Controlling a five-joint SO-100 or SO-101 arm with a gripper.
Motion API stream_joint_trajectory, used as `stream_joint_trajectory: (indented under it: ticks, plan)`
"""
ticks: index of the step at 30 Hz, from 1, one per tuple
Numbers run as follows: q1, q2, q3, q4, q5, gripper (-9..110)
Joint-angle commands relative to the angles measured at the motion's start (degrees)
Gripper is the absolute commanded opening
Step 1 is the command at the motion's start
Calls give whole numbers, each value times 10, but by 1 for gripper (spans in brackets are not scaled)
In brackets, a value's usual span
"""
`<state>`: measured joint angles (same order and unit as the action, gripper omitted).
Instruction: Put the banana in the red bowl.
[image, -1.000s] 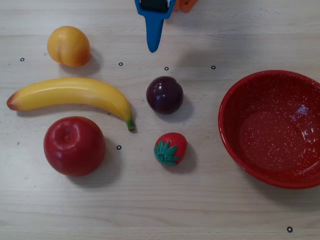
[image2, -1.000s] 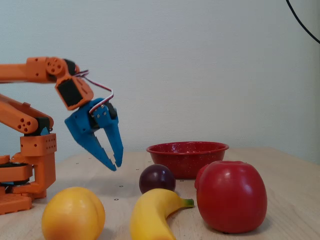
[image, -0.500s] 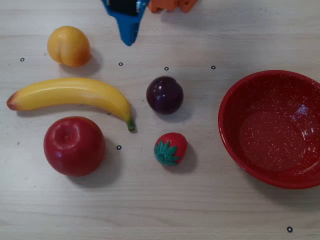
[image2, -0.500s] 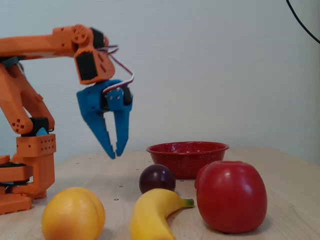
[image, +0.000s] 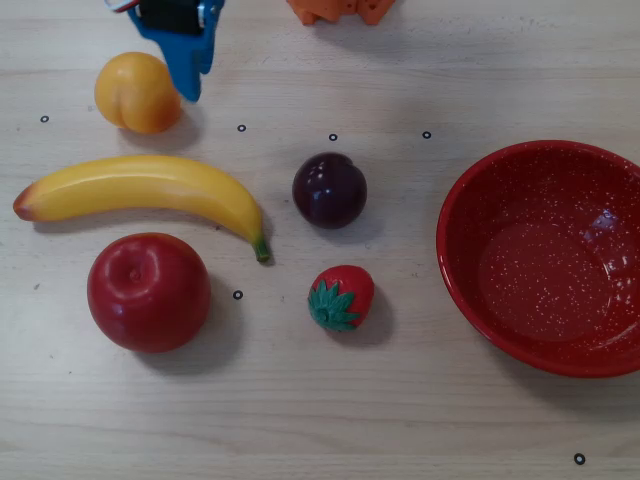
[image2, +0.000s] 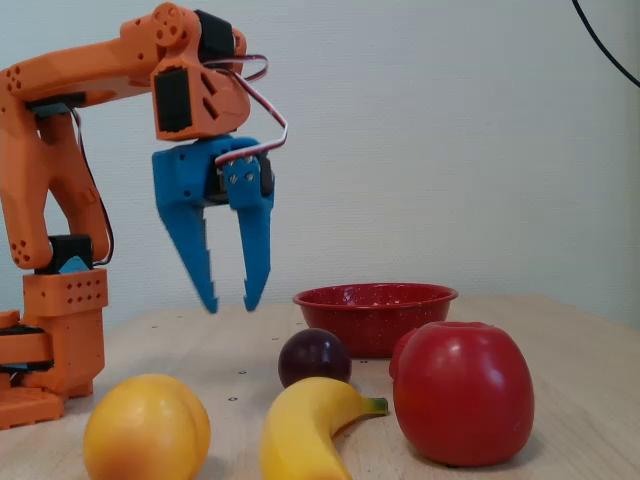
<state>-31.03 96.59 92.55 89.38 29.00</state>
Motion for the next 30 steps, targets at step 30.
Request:
stream_joint_trajectory:
  ticks: [30]
  plan:
    - [-106, -268, -257, 24, 144, 65]
